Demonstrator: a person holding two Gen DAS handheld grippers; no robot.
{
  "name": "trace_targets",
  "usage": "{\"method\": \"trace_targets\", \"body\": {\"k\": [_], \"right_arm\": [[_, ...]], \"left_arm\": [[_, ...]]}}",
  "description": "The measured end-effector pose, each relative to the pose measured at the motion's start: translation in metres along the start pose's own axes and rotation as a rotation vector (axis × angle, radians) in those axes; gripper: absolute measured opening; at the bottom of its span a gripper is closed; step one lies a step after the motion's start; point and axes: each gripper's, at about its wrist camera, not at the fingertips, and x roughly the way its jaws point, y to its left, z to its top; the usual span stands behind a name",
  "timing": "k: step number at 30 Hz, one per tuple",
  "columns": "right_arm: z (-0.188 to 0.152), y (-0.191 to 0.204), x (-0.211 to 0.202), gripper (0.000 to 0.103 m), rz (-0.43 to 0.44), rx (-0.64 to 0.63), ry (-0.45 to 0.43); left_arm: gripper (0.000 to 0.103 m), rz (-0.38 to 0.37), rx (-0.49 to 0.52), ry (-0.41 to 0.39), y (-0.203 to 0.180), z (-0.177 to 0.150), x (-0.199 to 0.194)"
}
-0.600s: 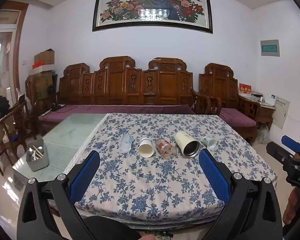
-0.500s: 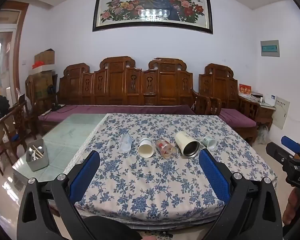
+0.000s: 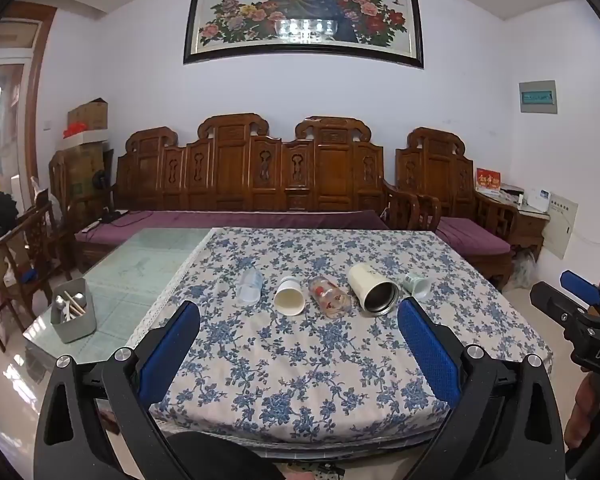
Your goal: Flip cup upside down
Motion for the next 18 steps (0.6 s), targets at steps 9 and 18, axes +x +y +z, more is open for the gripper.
{"method": "trace_targets", "body": {"k": [9, 18], "right_arm": [[0.0003, 0.001, 0.0006, 0.101, 0.002, 0.002, -0.001], [0.0001, 0.0017, 0.0014, 0.101, 0.002, 0.002, 0.0]], "left_arm": [[0.095, 0.002, -0.006, -0.003, 0.0006, 0.0037, -0.0011], [0.095, -0.001, -0.008, -0.004, -0.003, 0.0077, 0.0001]]}}
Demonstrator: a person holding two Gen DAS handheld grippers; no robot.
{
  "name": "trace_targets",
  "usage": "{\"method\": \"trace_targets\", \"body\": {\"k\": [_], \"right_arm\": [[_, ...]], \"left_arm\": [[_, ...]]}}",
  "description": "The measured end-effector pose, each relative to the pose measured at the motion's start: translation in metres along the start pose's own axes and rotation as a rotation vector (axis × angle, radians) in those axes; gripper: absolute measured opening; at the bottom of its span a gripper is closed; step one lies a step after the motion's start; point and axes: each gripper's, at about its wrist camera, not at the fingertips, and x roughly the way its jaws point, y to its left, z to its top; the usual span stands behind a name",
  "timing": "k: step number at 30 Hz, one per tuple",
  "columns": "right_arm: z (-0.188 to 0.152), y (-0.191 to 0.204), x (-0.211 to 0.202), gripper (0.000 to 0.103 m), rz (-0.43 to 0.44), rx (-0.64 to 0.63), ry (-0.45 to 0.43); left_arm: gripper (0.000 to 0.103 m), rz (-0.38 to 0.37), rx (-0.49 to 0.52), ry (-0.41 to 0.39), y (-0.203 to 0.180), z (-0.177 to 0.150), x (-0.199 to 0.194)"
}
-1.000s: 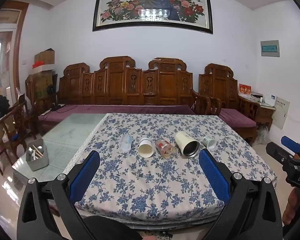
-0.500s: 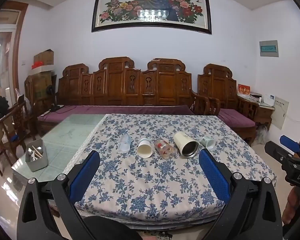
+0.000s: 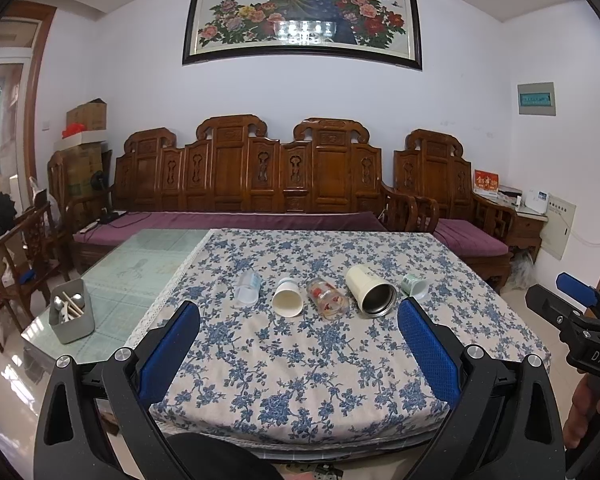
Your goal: Flip cup upside down
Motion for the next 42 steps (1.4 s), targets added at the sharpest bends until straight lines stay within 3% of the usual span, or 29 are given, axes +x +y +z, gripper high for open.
{"method": "trace_targets", "body": {"k": [42], "right_arm": [[0.0002, -0.0034, -0.0042, 0.101, 0.003, 0.002, 0.002]], "left_arm": [[0.095, -0.011, 0.003, -0.016, -0.0017, 0.0065, -0.0082]]}}
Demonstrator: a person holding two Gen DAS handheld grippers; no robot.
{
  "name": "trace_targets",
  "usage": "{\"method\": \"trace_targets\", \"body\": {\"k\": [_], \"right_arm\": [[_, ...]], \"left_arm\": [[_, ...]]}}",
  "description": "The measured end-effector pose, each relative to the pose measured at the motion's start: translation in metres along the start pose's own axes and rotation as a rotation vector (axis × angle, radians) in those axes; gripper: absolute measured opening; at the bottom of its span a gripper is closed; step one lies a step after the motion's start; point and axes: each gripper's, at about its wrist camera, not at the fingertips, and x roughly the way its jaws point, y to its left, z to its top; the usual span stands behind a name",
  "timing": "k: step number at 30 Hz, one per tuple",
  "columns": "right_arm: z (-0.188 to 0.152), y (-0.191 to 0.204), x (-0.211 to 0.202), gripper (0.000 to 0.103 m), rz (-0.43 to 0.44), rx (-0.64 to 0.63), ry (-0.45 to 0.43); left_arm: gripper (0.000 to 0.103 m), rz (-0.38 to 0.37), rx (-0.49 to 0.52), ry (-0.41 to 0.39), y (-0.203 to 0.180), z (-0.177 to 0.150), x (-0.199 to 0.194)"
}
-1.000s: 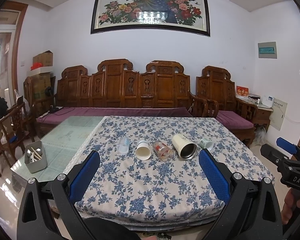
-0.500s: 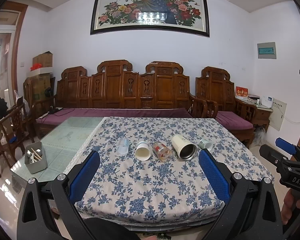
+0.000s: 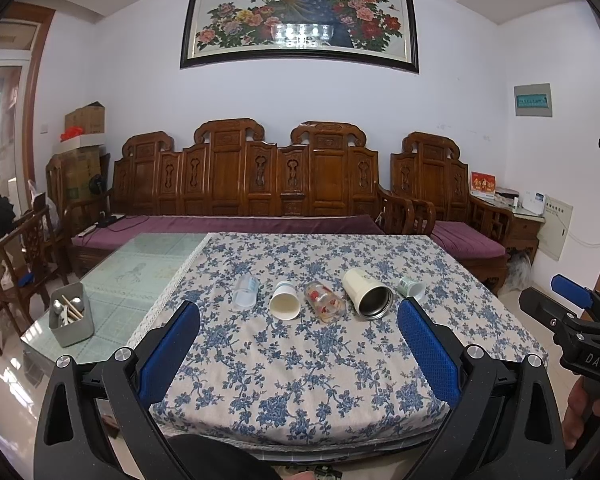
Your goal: Flip cup upside down
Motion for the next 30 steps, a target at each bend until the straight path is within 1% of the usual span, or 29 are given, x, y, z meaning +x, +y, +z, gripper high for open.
{"method": "trace_targets", "body": {"k": [4, 8, 9, 12, 17, 21, 24, 27, 28, 30], "right_arm": [[-0.004, 0.008, 0.006, 0.1, -0.002, -0.001, 0.006], [-0.006, 0.004, 0.016, 0.1, 0.0, -0.002, 0.025], [-0.007, 0.003, 0.014, 0.101, 0.003, -0.002, 0.028], [-0.009, -0.001, 0.029, 0.1, 0.023, -0.006, 0.05], [-0.008, -0.009, 0.06, 0.101, 0.05, -0.015, 0.08], [-0.003, -0.017, 0.094, 0.1, 0.05, -0.039, 0.107], [0.002, -0.023, 0.125, 0.097, 0.054, -0.045, 0.135], [0.007, -0.031, 0.159, 0.093, 0.065, -0.038, 0.174], [0.008, -0.034, 0.17, 0.089, 0.071, -0.035, 0.187], [0.012, -0.037, 0.199, 0.086, 0.078, -0.038, 0.226]], "left_arm": [[0.095, -0.002, -0.001, 0.007, 0.002, -0.003, 0.001], [0.095, -0.005, 0.001, 0.033, 0.005, -0.007, 0.011], [0.095, -0.008, 0.001, 0.042, 0.006, -0.008, 0.015], [0.095, -0.018, 0.005, 0.086, 0.008, -0.013, 0.034], [0.095, -0.029, 0.034, 0.144, 0.007, -0.02, 0.069], [0.095, -0.054, 0.04, 0.187, 0.007, -0.021, 0.096], [0.095, -0.066, 0.052, 0.209, 0.007, -0.021, 0.122], [0.095, -0.079, 0.053, 0.231, 0.009, -0.021, 0.147], [0.095, -0.082, 0.053, 0.238, 0.01, -0.02, 0.154], [0.095, -0.086, 0.053, 0.251, 0.013, -0.021, 0.171]]}}
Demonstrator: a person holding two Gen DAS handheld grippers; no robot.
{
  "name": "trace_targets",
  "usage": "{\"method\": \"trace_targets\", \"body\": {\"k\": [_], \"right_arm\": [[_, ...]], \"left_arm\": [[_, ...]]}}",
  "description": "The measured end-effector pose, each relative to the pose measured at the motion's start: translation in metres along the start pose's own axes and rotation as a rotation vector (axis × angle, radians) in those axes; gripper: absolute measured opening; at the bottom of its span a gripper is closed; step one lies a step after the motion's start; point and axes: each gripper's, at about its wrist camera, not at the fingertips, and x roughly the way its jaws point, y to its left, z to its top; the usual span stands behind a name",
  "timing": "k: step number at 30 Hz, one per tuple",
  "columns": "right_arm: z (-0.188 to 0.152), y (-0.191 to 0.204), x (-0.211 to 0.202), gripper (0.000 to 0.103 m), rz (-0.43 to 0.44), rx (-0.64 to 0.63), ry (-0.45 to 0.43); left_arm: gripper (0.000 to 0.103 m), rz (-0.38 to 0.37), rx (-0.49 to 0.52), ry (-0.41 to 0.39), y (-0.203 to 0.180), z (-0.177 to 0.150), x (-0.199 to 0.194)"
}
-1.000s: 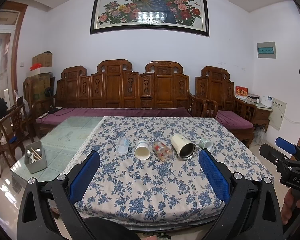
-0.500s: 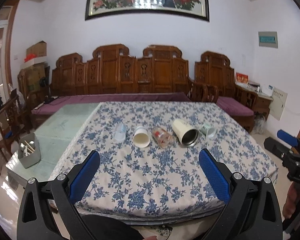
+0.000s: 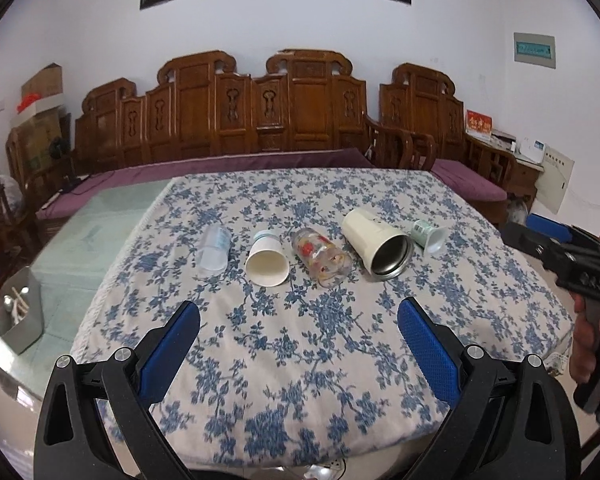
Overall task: Flip cup upside down
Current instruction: 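Move the right gripper to the cream cup lying on its side and close on it, then lift the cream cup with the right gripper and carry it toward the left gripper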
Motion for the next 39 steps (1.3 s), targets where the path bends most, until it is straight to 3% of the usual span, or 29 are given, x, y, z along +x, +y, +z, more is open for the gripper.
{"method": "trace_targets", "body": {"k": [11, 23, 30, 39], "right_arm": [[0.039, -0.012, 0.123, 0.085, -0.01, -0.067, 0.184], [0.055, -0.028, 0.258, 0.08, -0.031, -0.041, 0.425], [0.047, -0.034, 0.304, 0.081, -0.033, -0.016, 0.579], [0.037, -0.042, 0.333, 0.08, -0.047, 0.001, 0.735]], "left_arm": [[0.095, -0.034, -0.018, 0.066, 0.023, 0.01, 0.072], [0.095, -0.039, -0.052, 0.154, 0.043, 0.002, 0.135], [0.095, -0.058, -0.07, 0.186, 0.038, -0.013, 0.139], [0.095, -0.081, -0.077, 0.209, 0.028, -0.03, 0.134]]}}
